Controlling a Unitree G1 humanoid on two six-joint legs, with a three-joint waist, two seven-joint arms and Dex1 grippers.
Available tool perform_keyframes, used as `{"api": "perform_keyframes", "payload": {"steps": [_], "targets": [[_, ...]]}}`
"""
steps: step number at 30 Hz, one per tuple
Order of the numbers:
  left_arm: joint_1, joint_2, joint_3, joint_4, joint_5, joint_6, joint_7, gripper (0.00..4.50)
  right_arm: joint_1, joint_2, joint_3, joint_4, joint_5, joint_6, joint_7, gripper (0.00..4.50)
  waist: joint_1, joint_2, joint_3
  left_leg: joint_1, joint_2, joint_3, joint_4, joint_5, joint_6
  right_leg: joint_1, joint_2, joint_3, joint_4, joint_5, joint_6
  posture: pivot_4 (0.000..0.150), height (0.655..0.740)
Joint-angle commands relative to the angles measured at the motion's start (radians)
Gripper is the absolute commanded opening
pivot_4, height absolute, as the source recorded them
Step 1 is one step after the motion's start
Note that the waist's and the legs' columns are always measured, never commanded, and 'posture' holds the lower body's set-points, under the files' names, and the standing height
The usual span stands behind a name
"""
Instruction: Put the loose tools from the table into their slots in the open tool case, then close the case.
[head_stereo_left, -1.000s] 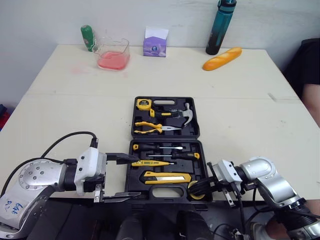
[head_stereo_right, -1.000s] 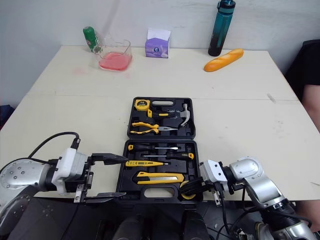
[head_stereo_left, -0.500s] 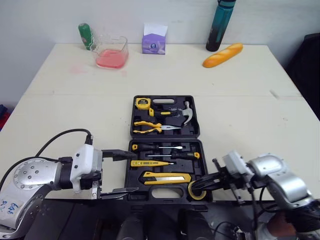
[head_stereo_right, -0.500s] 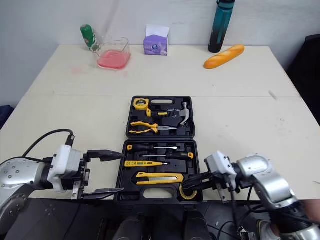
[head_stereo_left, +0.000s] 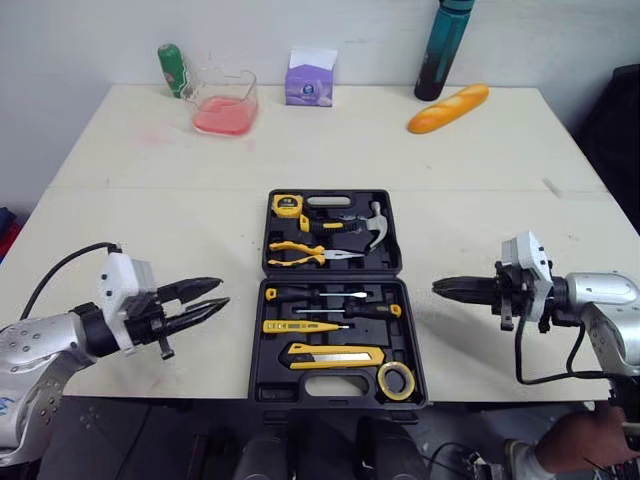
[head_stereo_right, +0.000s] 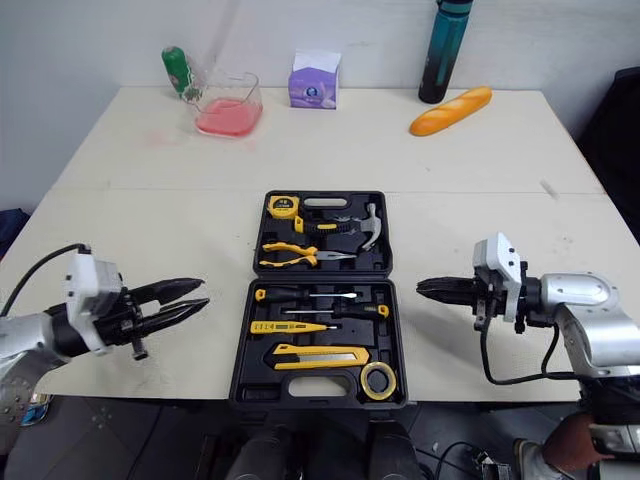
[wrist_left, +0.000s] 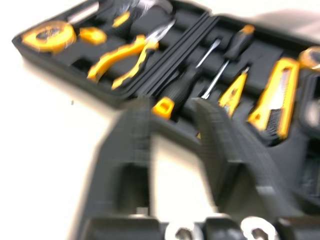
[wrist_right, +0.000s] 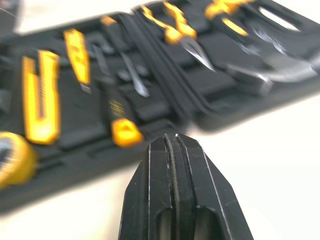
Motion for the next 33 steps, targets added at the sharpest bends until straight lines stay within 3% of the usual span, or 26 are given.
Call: {"api": "perform_keyframes", "payload": {"steps": [1, 6, 15, 26, 33], "targets": [[-0.054, -0.029, -0.052, 0.061, 0.058, 0.026, 0.078, 0.07, -0.047, 0.063, 0.020, 0.106, -0.095, -0.109, -0.070, 0.00, -0.001, 0.000, 0.000, 0.000, 0.000, 0.000, 0.000, 0.000, 0.000, 0.000, 0.001, 0.000, 0.000, 0.000, 0.000, 0.150, 0.7400], [-0.140, -0.059, -0.116, 0.139, 0.142, 0.062, 0.173, 0.07, -0.076, 0.124, 0.057, 0.162, -0.159, -0.132, -0.110, 0.00, -0.001, 0.000, 0.000, -0.002, 0.001, 0.001, 0.000, 0.002, -0.001, -0.002, 0.002, 0.001, 0.002, 0.000, 0.001, 0.150, 0.7400], [-0.279, -0.161, -0.228, 0.230, 0.181, 0.109, 0.216, 0.07, -0.103, 0.226, 0.098, 0.132, -0.201, -0.105, -0.197, 0.00, -0.002, 0.000, 0.000, -0.003, 0.001, 0.002, 0.001, 0.002, 0.000, -0.003, 0.003, 0.001, 0.002, 0.001, 0.001, 0.150, 0.7400], [-0.402, -0.229, -0.295, 0.254, 0.191, 0.166, 0.217, 0.07, -0.127, 0.243, 0.131, 0.041, -0.203, -0.014, -0.202, 0.00, -0.001, 0.000, 0.000, -0.002, 0.001, 0.002, 0.004, 0.003, 0.000, -0.004, 0.003, 0.003, 0.007, 0.001, 0.002, 0.150, 0.7400], [-0.457, -0.247, -0.317, 0.346, 0.246, 0.163, 0.220, 0.07, -0.210, 0.268, 0.137, 0.106, -0.250, -0.005, -0.228, 0.00, -0.002, 0.000, 0.000, -0.004, 0.000, 0.002, 0.005, 0.003, 0.000, -0.006, 0.002, 0.003, 0.009, 0.001, 0.002, 0.150, 0.7400]]}}
